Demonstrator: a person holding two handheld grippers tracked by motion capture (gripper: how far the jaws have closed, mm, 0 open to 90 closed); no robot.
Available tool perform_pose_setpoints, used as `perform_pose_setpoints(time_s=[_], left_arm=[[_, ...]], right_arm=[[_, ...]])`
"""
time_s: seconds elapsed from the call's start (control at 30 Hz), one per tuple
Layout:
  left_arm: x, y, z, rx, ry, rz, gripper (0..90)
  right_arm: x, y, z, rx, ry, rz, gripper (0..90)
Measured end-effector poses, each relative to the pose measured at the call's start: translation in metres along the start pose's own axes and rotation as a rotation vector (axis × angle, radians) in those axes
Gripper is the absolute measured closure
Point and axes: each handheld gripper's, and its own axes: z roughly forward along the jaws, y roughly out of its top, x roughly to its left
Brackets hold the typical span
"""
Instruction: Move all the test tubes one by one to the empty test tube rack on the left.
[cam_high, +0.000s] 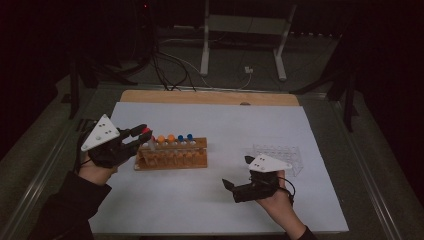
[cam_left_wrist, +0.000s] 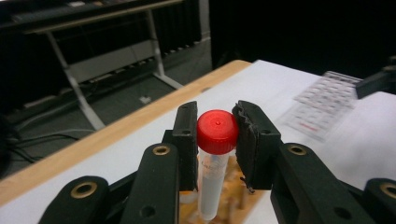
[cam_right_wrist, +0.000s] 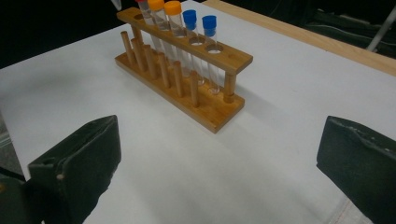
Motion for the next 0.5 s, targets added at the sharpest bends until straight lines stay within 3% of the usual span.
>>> perform_pose_setpoints(time_s=[0.07, 0.23, 0.43, 0.5], left_arm=[[0.005, -0.002, 0.003, 0.018, 0.037, 0.018, 71.7], [0.018, -0.01, 0.01, 0.035, 0.107, 0.008, 71.8], [0.034, -0.031, 0.023, 0.048, 0.145, -0.052, 71.8], [0.037, -0.038, 0.027, 0.047, 0.133, -0.084, 71.8]], right_arm=[[0.0, 0.0, 0.0, -0.002, -0.004, -0.002, 0.0], [0.0, 0.0, -0.001, -0.003, -0.006, -0.003, 0.0], [-0.002, -0.001, -0.002, -0.012, -0.01, 0.001, 0.0], [-0.003, -0.001, -0.003, -0.012, -0.011, 0.002, 0.0]])
